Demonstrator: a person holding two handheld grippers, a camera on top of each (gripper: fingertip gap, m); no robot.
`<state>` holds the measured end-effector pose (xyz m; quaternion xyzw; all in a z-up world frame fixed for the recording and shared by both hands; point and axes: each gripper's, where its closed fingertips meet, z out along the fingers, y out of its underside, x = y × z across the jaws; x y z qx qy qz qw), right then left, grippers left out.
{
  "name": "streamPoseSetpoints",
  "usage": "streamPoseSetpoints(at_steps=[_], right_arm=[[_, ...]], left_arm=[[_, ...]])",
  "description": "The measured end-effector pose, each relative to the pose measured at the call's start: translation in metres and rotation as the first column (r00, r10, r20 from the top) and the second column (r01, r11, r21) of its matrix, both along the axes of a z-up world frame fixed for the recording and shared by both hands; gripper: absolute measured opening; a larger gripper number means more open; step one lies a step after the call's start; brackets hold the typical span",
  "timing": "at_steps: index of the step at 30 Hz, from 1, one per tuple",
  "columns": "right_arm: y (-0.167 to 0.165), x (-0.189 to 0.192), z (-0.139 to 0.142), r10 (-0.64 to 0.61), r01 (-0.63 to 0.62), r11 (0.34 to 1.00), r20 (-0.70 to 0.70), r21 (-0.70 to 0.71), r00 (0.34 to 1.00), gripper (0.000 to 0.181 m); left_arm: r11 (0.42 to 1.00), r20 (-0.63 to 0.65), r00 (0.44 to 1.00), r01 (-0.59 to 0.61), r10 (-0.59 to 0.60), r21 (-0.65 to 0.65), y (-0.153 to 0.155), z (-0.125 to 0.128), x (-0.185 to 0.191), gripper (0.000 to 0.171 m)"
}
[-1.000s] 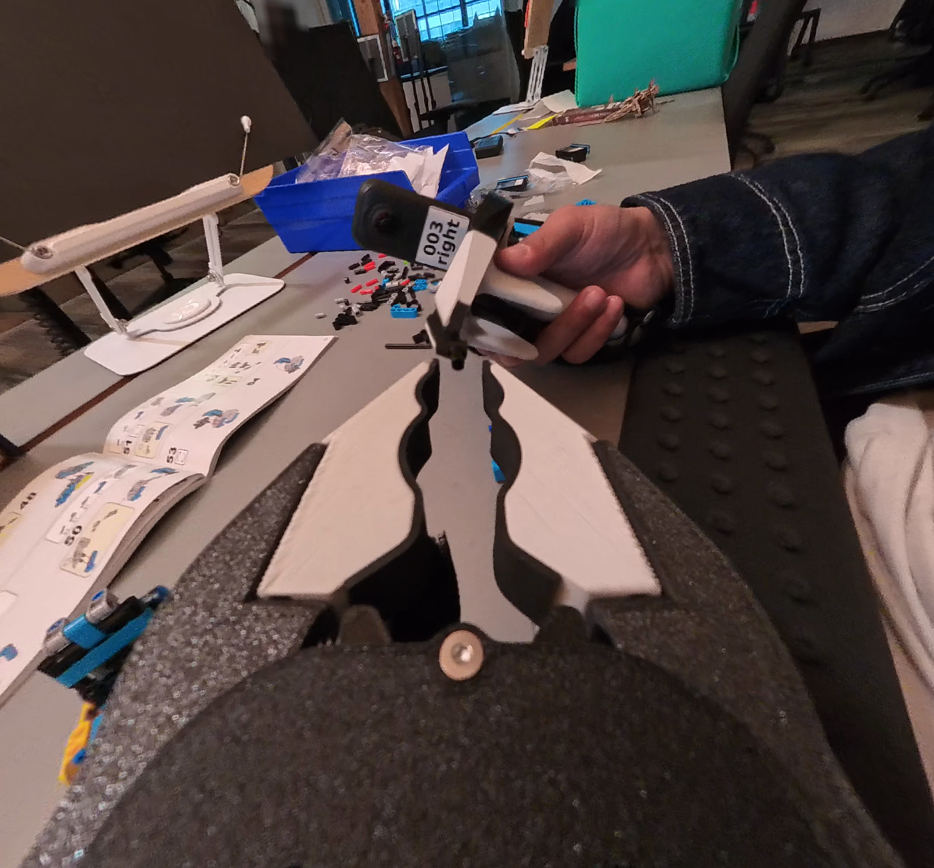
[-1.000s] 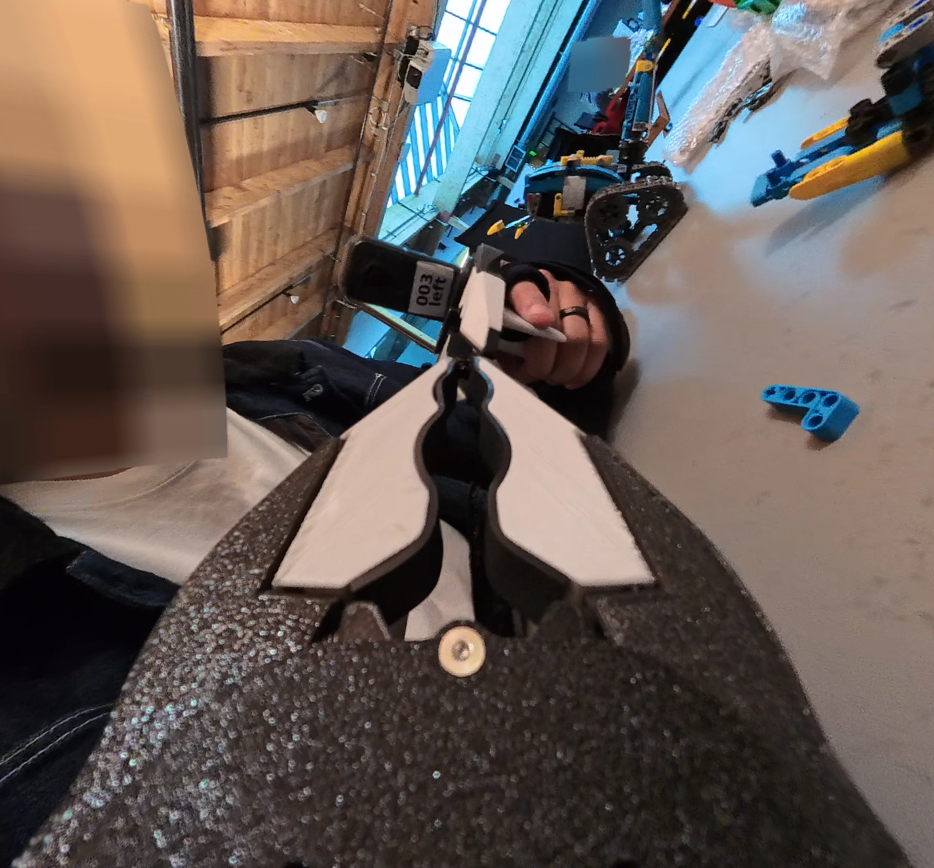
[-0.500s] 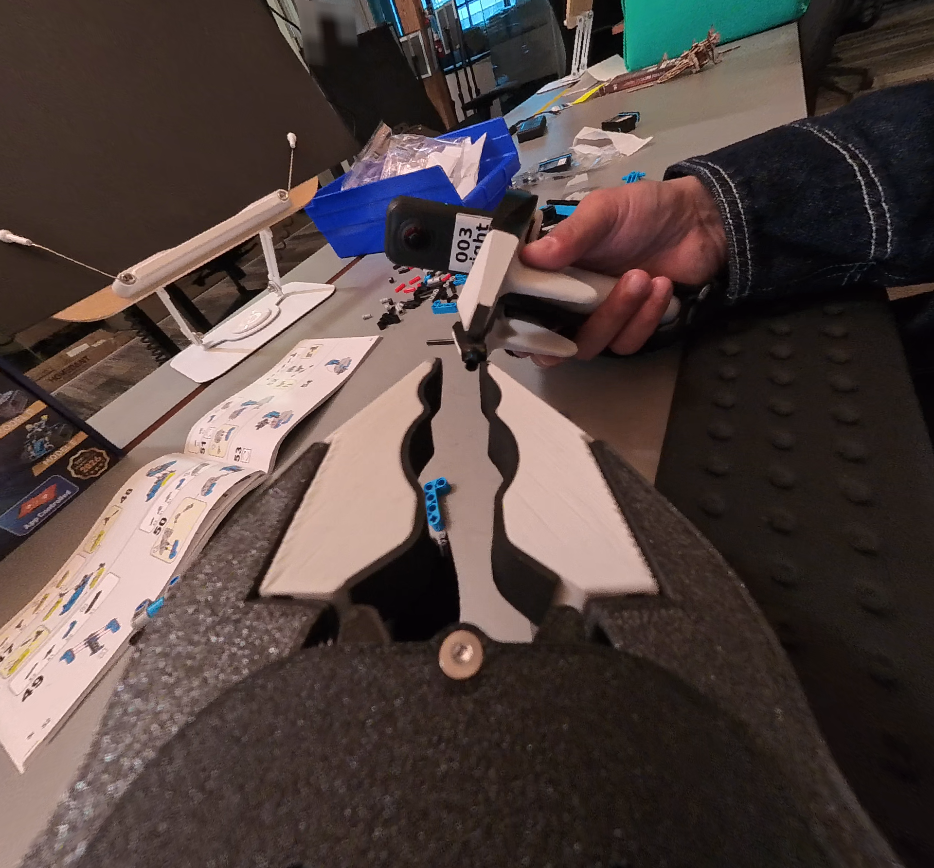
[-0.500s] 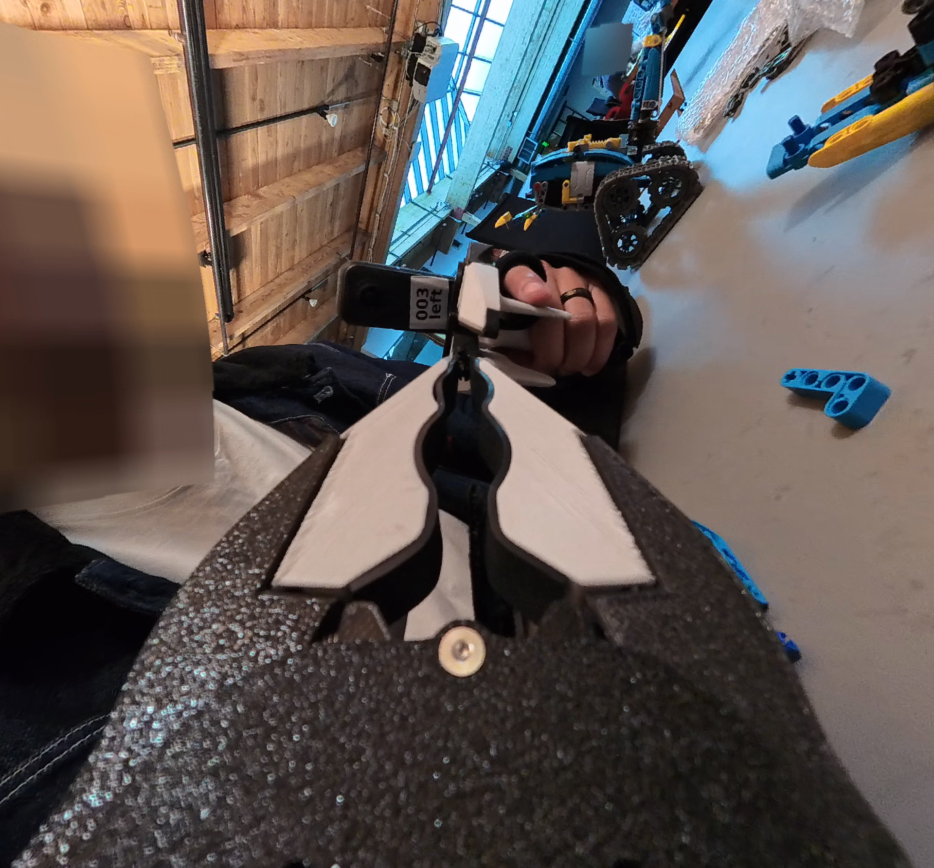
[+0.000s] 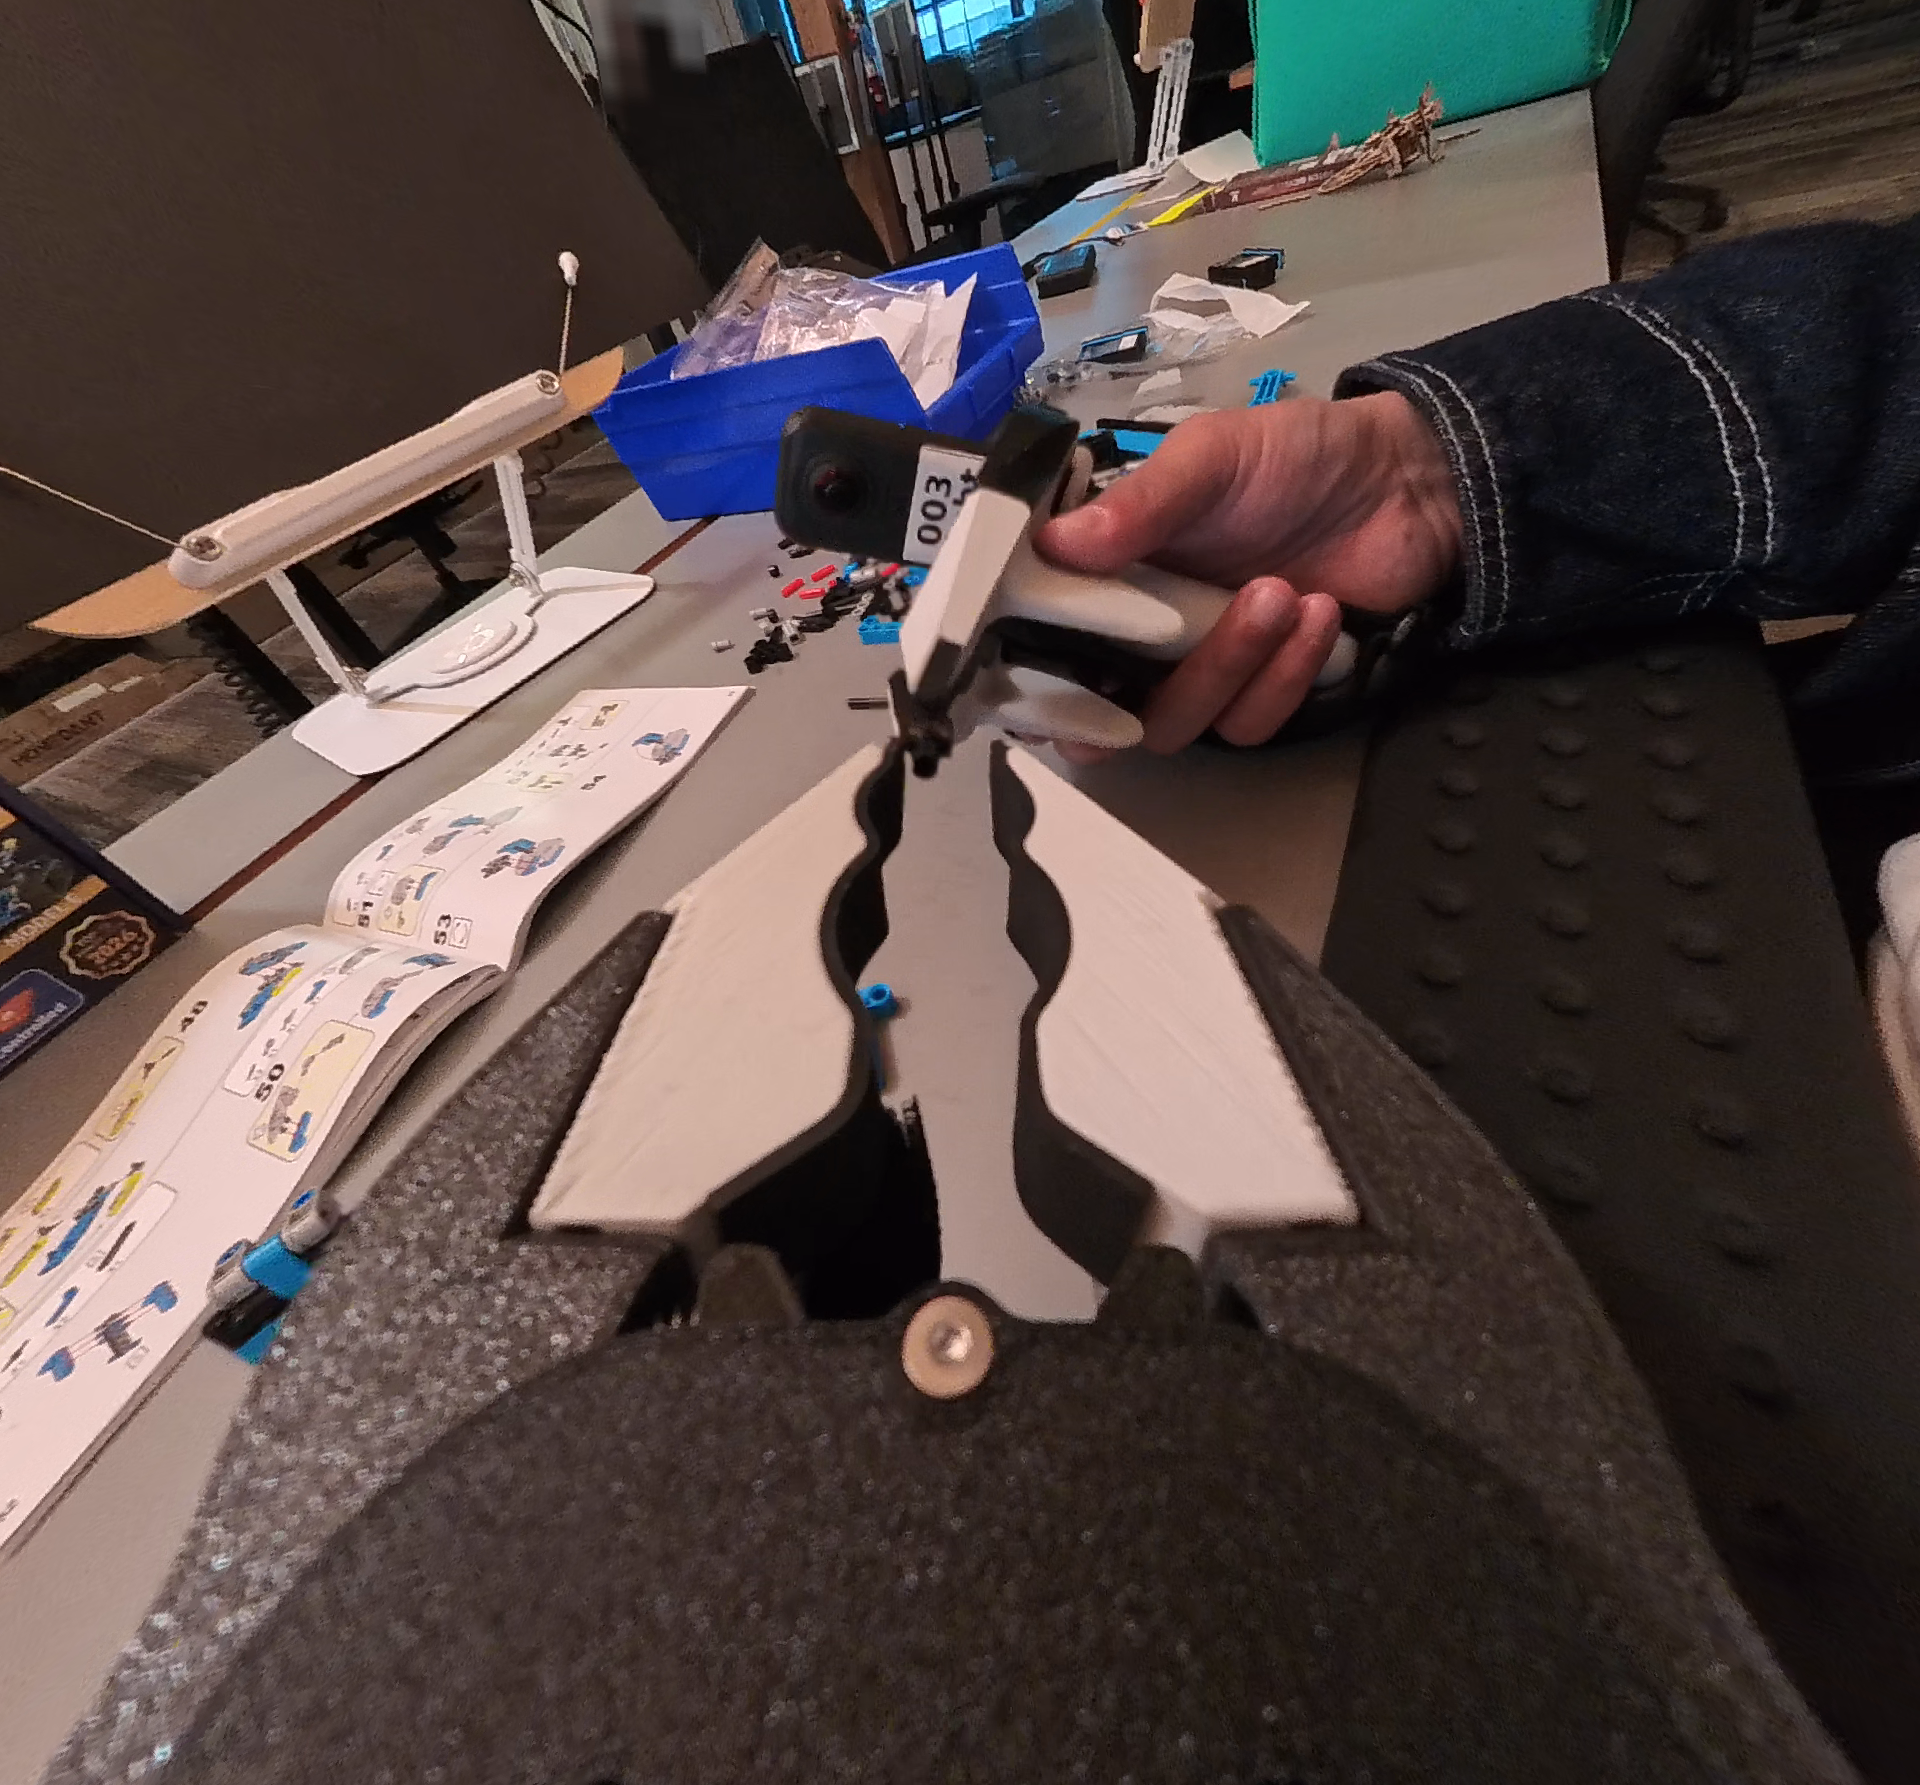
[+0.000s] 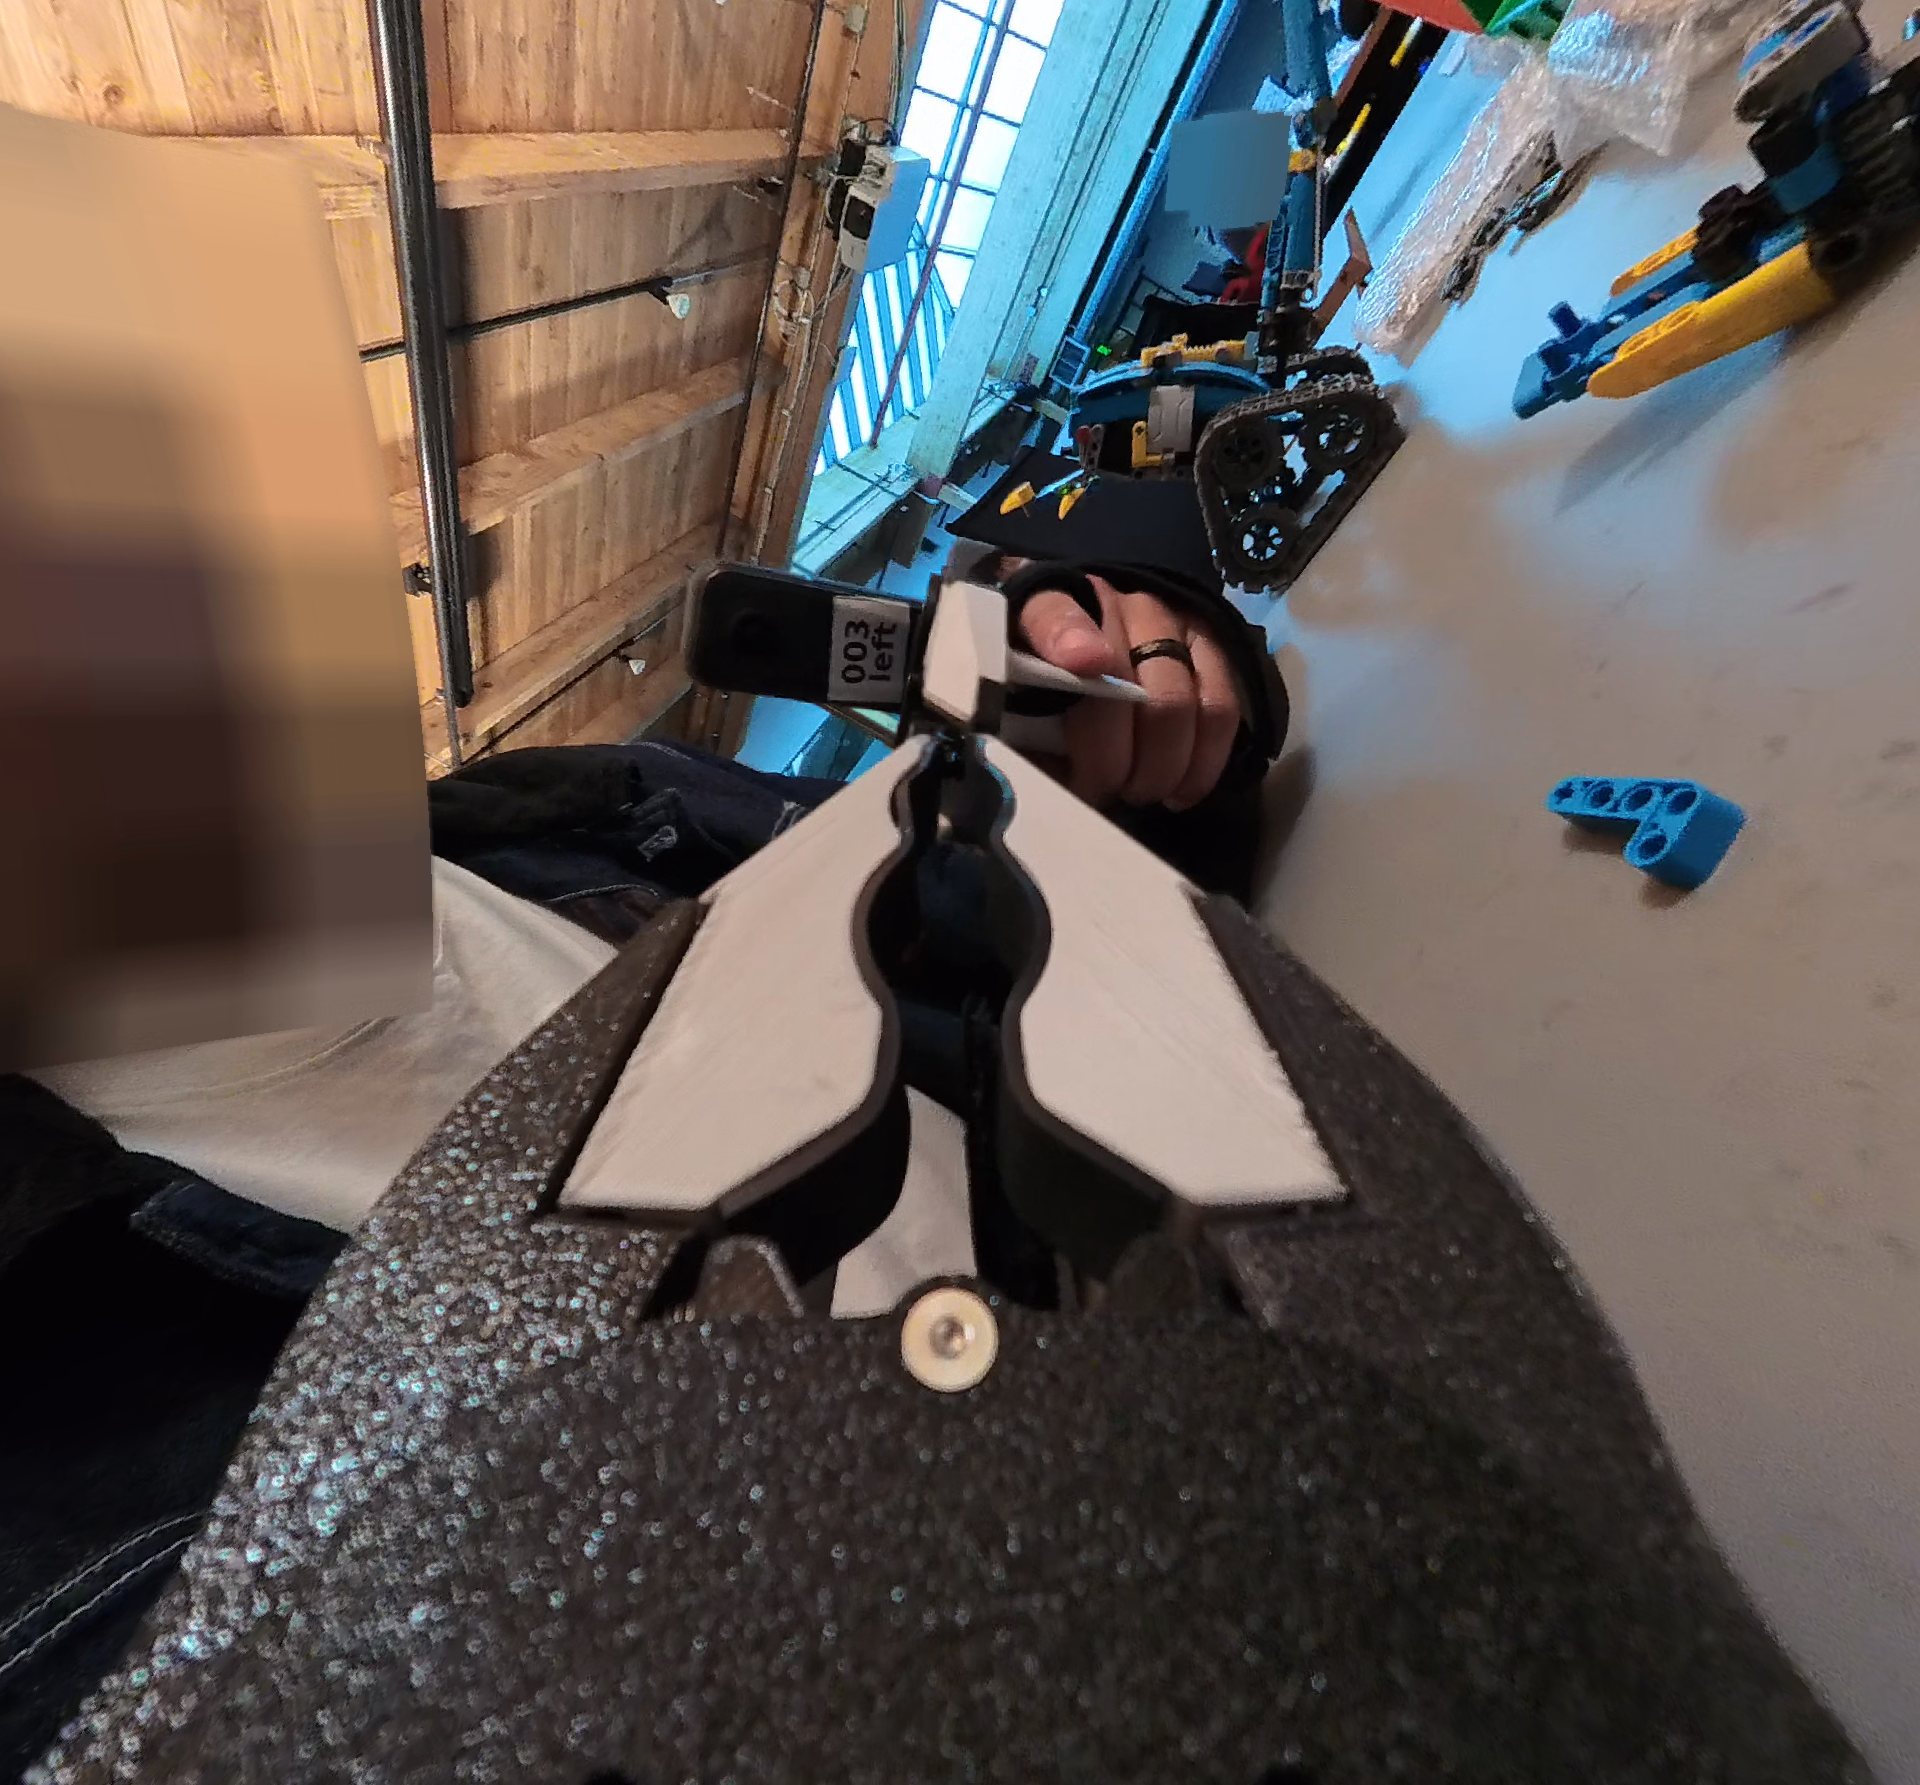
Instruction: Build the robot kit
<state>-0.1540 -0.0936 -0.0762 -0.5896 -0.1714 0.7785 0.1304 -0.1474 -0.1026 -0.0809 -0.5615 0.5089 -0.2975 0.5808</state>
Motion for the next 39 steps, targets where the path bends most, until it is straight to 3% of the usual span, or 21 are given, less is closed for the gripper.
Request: streamPoseSetpoints(at_steps=[14,19,21,23,27,32,37,39], right_arm=[[-0.005,-0.008,-0.003,0.025,-0.024,1.000,0.013,-0.016,1.000,0.003],[0.014,-0.001,-0.014,-0.140,0.112,0.979,0.160,0.171,0.977,0.005],[0.027,0.008,-0.019,-0.265,0.170,0.925,0.255,0.340,0.930,0.006],[0.029,0.013,-0.022,-0.342,0.137,0.846,0.328,0.515,0.880,0.008],[0.011,0.018,-0.044,-0.344,-0.177,0.682,0.525,0.710,0.778,0.029],[-0.003,0.038,-0.067,-0.368,-0.554,0.471,0.723,0.687,0.584,0.033],[-0.015,0.032,-0.080,-0.438,-0.701,0.321,0.756,0.637,0.487,0.029],[-0.017,0.035,-0.091,-0.463,-0.737,0.301,0.769,0.605,0.442,0.028]], left_arm=[[1.000,-0.020,1.000,-0.005,0.005,-0.014,0.004,-0.003,-0.003,0.008],[0.995,-0.037,0.997,-0.073,0.071,-0.070,0.019,-0.009,-0.009,0.007],[0.989,-0.056,0.993,-0.109,0.104,-0.095,0.026,-0.013,-0.012,0.007],[0.986,-0.056,0.992,-0.119,0.113,-0.114,0.029,-0.015,-0.014,0.007],[0.974,-0.066,0.987,-0.158,0.149,-0.165,0.037,-0.020,-0.019,0.008],[0.968,-0.075,0.985,-0.168,0.157,-0.186,0.039,-0.023,-0.020,0.008],[0.961,-0.085,0.981,-0.186,0.172,-0.203,0.043,-0.026,-0.022,0.008],[0.959,-0.087,0.982,-0.181,0.165,-0.219,0.043,-0.027,-0.021,0.008]])
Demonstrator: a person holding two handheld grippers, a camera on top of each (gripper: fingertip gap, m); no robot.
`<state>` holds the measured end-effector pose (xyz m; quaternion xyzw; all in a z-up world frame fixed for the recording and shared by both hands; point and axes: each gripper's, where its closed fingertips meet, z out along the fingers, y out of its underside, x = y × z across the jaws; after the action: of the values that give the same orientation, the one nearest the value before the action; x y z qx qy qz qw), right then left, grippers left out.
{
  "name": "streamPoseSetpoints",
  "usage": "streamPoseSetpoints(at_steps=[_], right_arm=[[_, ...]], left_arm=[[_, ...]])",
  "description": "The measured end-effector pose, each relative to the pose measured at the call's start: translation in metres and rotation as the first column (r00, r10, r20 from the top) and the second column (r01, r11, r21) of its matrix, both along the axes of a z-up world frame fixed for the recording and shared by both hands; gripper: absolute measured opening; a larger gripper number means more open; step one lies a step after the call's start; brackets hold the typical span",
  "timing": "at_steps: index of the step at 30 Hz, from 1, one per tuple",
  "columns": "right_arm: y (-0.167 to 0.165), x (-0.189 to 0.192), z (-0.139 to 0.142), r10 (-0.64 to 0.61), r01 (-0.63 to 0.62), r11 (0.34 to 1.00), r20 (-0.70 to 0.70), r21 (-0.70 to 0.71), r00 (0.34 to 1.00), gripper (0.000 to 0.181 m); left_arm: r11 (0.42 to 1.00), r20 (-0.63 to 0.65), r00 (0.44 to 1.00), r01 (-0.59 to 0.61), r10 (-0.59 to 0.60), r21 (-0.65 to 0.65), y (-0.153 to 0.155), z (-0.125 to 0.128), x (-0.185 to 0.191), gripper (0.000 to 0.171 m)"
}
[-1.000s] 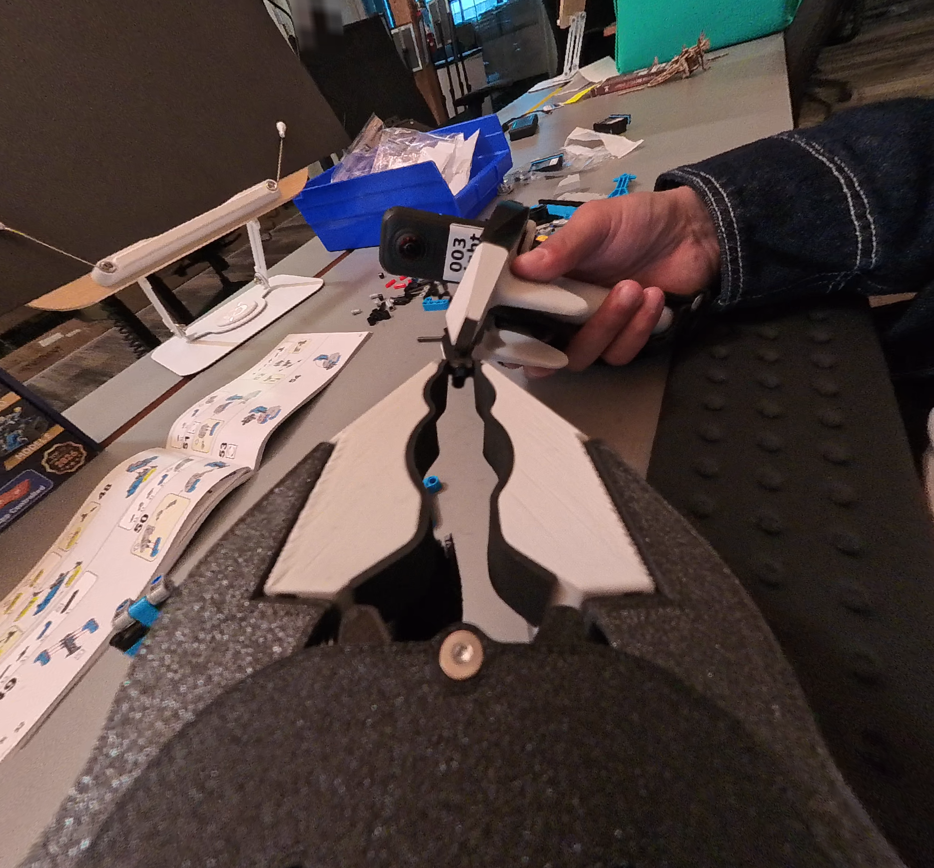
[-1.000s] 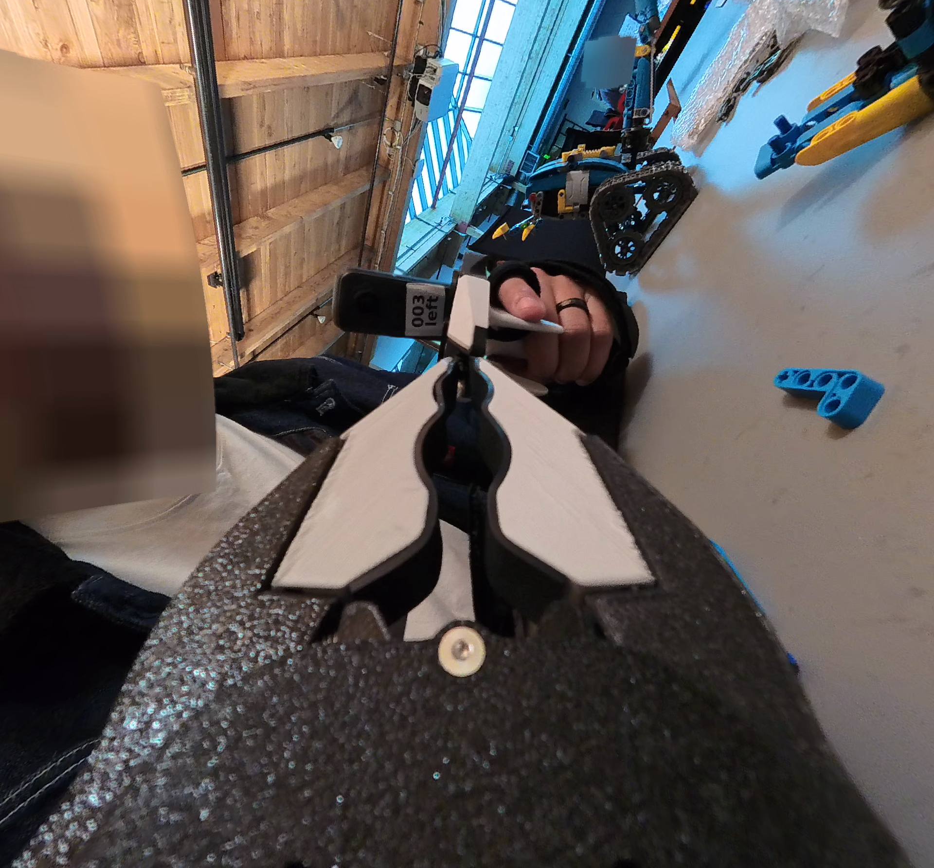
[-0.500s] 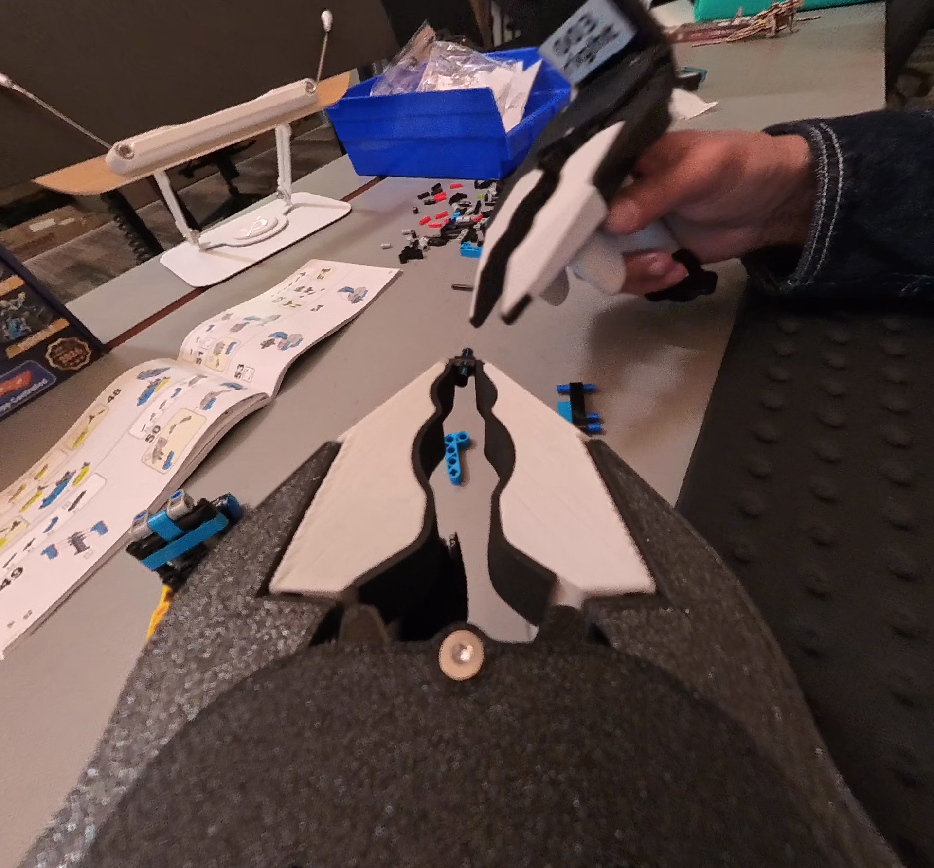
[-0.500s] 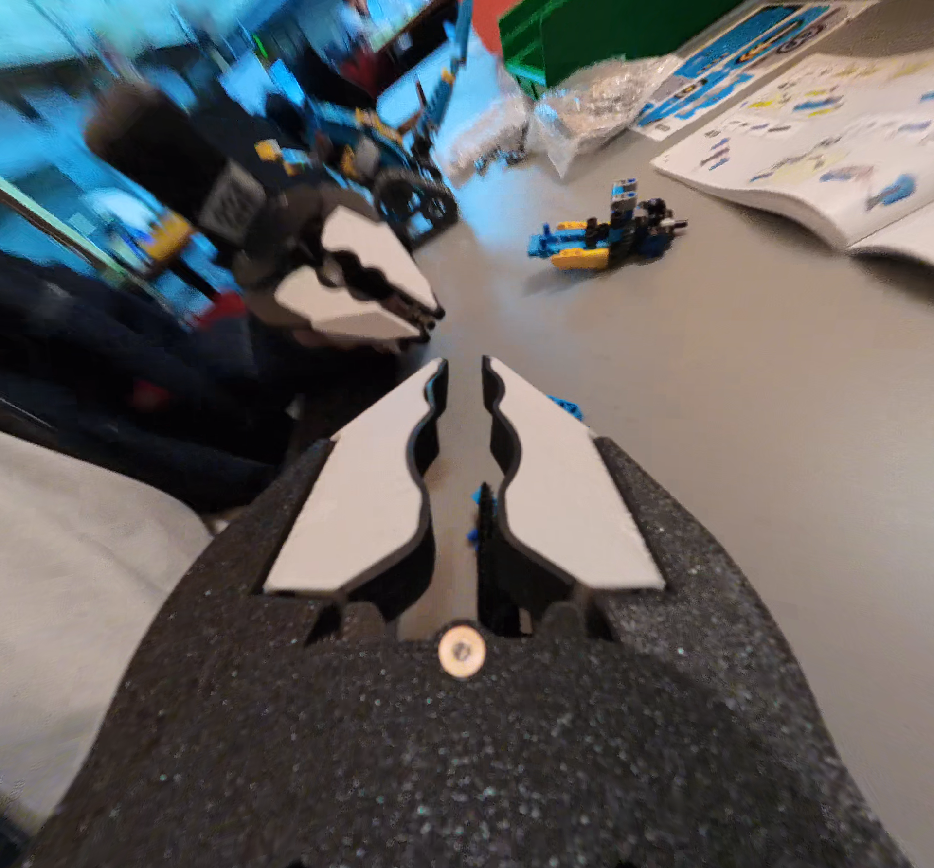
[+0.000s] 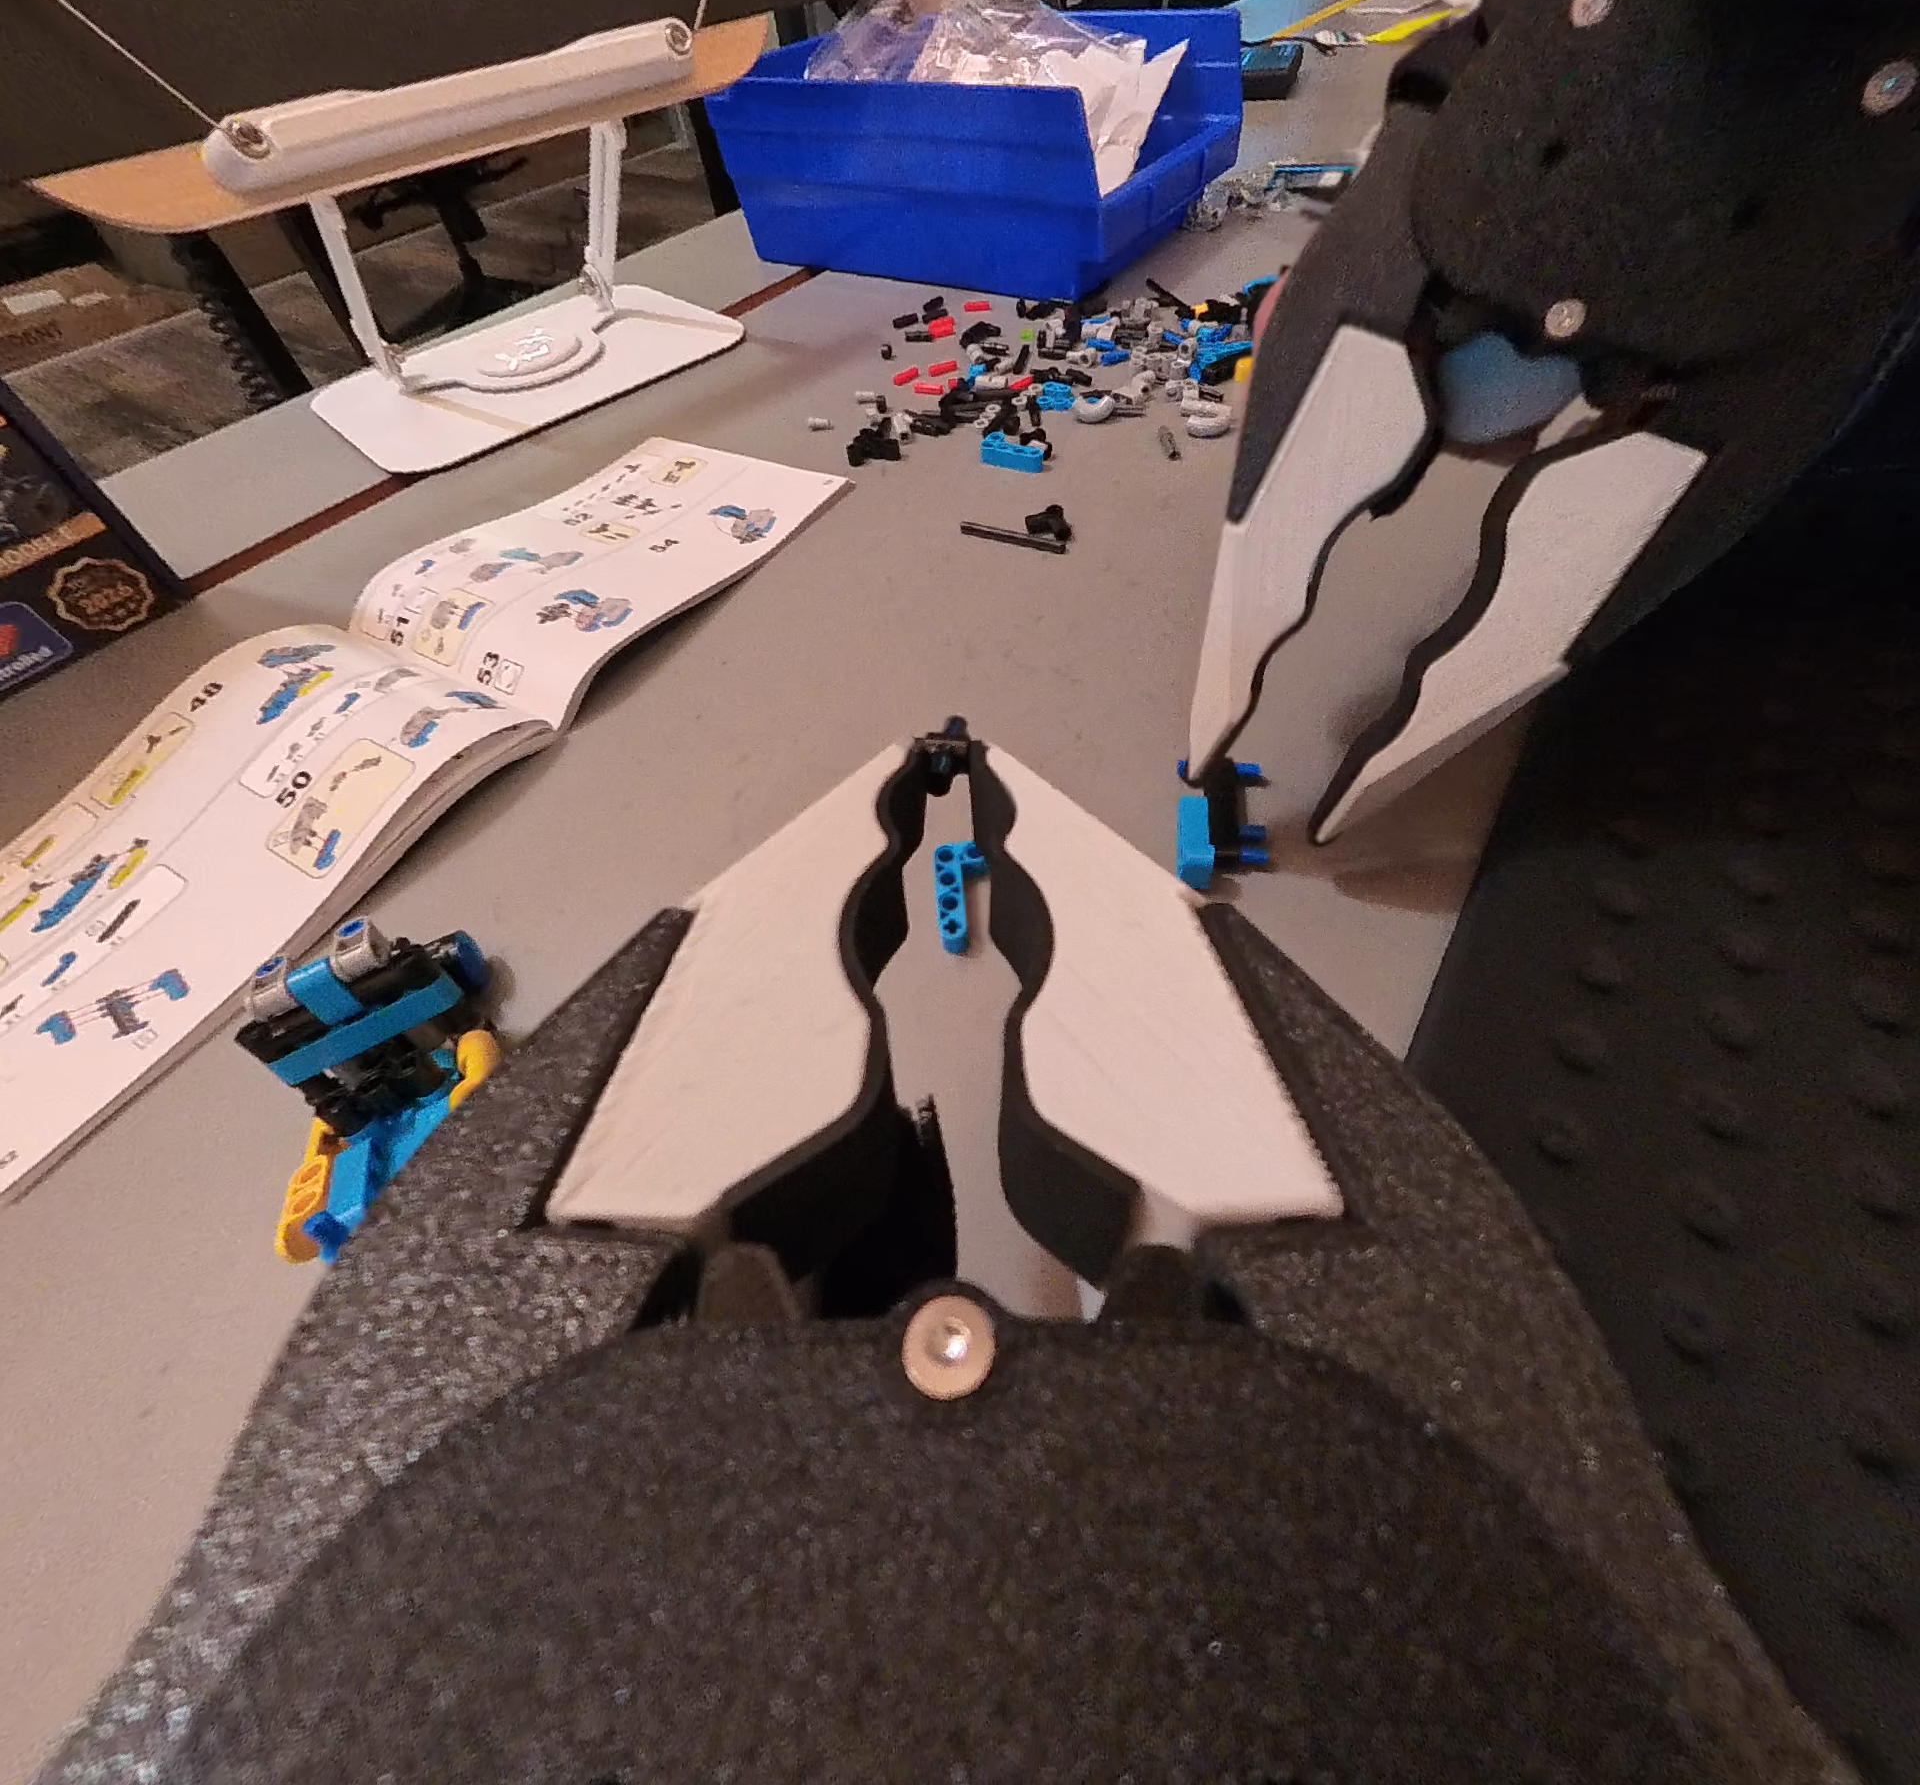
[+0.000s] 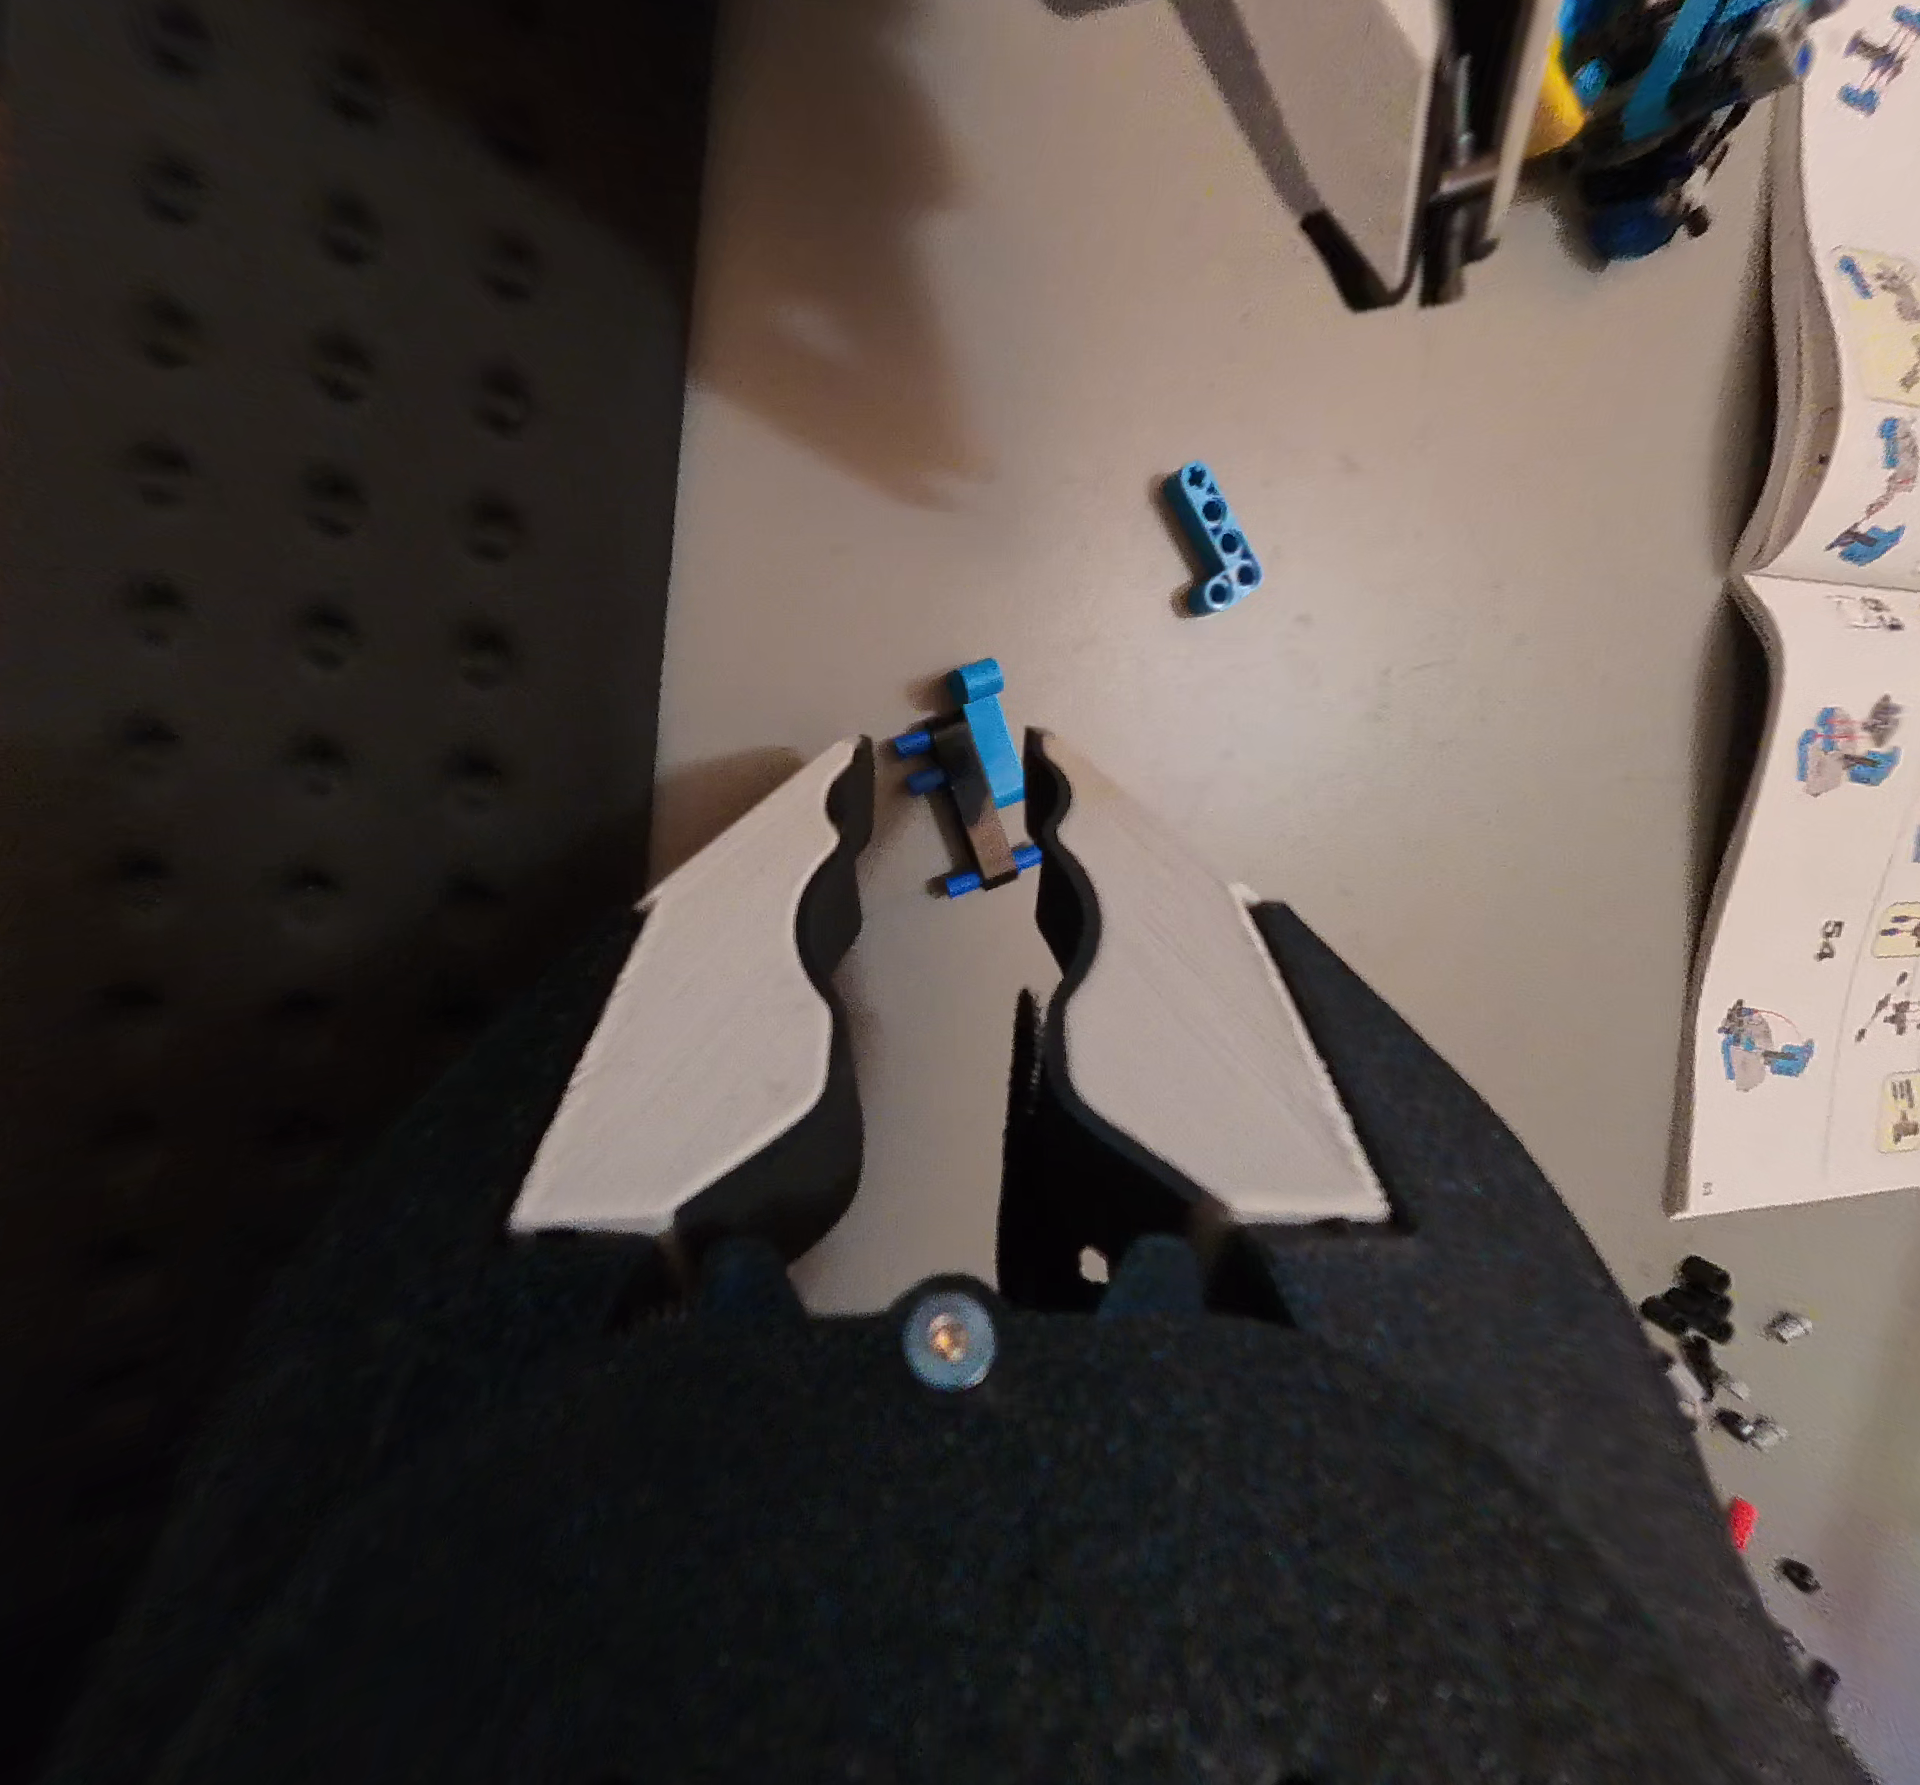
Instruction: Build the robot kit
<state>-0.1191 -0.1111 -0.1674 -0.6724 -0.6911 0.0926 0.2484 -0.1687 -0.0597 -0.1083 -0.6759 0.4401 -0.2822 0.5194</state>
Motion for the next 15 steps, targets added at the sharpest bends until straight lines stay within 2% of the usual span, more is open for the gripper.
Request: streamPoseSetpoints(at_steps=[2,5,8,12,15], right_arm=[[0.000,-0.002,-0.002,-0.013,0.011,0.999,-0.037,-0.042,0.999,0.026],[0.005,-0.003,-0.001,-0.055,0.041,0.983,-0.079,-0.178,0.995,0.029],[0.006,-0.007,-0.001,-0.017,-0.018,0.960,-0.121,-0.280,0.993,0.026],[0.009,0.002,-0.010,0.014,-0.051,0.910,-0.092,-0.411,0.996,0.026],[0.018,0.009,-0.017,0.022,-0.045,0.911,-0.060,-0.411,0.998,0.027]], left_arm=[[1.000,0.000,1.000,0.017,-0.017,-0.002,-0.003,0.000,0.002,0.008],[0.999,-0.010,0.999,0.040,-0.039,0.010,-0.007,-0.001,0.005,0.008],[0.999,-0.011,0.999,0.047,-0.047,0.001,-0.008,-0.002,0.005,0.008],[0.998,-0.016,0.998,0.055,-0.055,-0.016,-0.009,-0.005,0.006,0.008],[0.998,-0.021,0.998,0.058,-0.058,-0.014,-0.009,-0.005,0.007,0.008]])
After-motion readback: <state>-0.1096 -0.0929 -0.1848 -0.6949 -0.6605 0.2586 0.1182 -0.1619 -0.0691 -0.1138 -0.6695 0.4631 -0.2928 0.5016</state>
